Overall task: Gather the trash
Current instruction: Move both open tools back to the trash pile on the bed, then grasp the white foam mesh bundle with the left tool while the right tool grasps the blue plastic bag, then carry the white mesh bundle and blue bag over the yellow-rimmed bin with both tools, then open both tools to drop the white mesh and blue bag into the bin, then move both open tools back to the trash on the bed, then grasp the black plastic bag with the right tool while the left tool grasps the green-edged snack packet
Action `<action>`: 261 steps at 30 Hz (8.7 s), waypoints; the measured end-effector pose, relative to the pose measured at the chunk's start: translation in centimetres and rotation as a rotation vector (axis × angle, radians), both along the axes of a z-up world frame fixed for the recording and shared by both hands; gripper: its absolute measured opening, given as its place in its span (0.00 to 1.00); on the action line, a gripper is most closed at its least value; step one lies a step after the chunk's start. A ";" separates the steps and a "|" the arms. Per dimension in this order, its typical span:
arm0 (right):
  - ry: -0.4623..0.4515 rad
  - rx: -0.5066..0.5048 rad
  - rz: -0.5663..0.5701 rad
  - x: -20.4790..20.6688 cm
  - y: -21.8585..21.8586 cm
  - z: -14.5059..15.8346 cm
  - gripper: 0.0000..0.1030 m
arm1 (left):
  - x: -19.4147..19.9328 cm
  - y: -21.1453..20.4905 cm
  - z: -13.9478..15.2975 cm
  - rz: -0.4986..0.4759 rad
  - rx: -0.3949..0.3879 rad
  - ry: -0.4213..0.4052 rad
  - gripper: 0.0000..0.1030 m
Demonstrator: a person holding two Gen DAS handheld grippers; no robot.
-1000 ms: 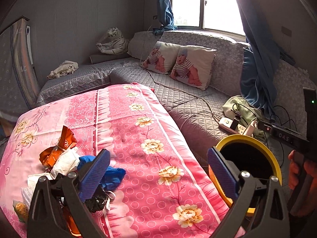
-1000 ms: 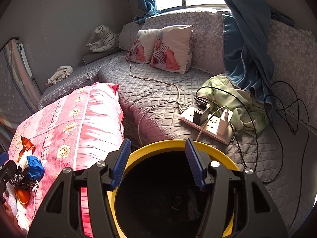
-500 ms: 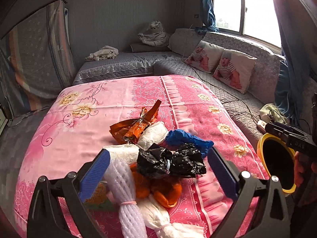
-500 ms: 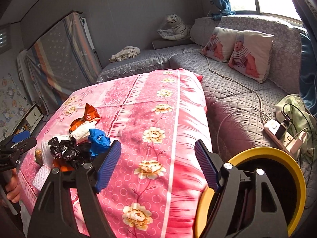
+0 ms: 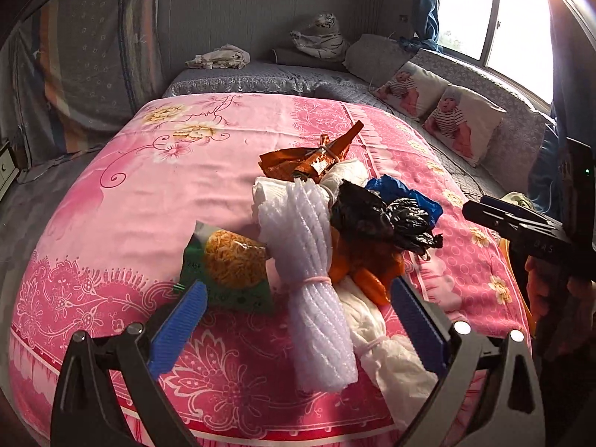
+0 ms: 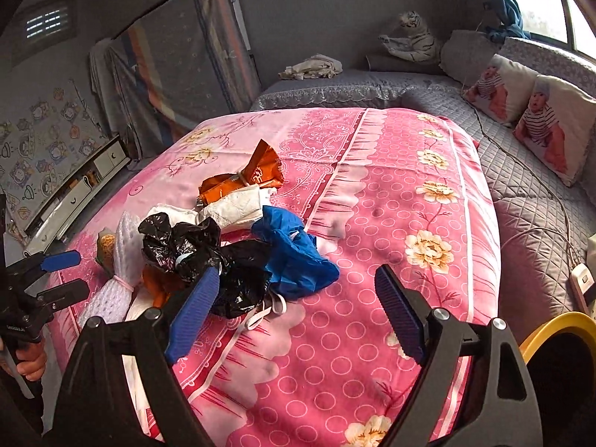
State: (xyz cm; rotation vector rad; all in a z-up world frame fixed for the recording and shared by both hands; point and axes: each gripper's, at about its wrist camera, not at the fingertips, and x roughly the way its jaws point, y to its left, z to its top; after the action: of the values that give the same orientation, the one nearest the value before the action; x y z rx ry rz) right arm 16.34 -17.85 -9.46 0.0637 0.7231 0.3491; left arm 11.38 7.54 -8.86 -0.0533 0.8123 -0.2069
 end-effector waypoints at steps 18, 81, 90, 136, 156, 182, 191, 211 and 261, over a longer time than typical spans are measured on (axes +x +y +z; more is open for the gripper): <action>0.114 -0.212 0.076 7.0 4.4 -0.9 0.76 | 0.3 -0.4 -2.2 0.017 -0.095 0.082 0.92; 0.124 0.124 -0.036 4.2 -1.9 3.6 0.19 | -1.2 2.0 1.1 0.084 -0.217 -0.004 0.31; 0.127 0.172 -0.059 1.7 -3.4 3.3 0.19 | -1.8 0.3 1.4 0.045 -0.218 -0.010 0.31; 0.060 0.199 -0.599 -8.3 -25.5 1.0 0.19 | 2.8 -27.0 0.6 -0.523 -0.114 0.066 0.31; 0.075 0.144 -0.836 -13.0 -31.7 -0.2 0.20 | 0.6 -37.0 -1.3 -0.711 -0.081 0.105 0.31; 0.130 0.160 -0.877 -12.6 -32.5 -2.2 0.36 | 0.8 -38.2 -3.5 -0.694 -0.092 0.174 0.50; 0.122 0.171 -0.889 -13.2 -32.9 -1.8 0.40 | 1.9 -36.4 -2.8 -0.650 -0.135 0.174 0.55; 0.119 0.148 -0.549 -8.0 -22.1 -0.1 0.40 | 4.9 -21.5 2.2 -0.355 -0.132 0.056 0.55; 0.222 -0.144 0.161 4.0 8.3 -2.5 0.54 | 4.4 6.7 -4.5 0.162 -0.170 0.159 0.69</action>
State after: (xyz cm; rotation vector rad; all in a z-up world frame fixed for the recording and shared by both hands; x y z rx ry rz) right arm 20.37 -9.56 -11.93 -0.0942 0.9748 0.4469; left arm 15.82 14.29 -13.40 -0.2978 0.9424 -0.1185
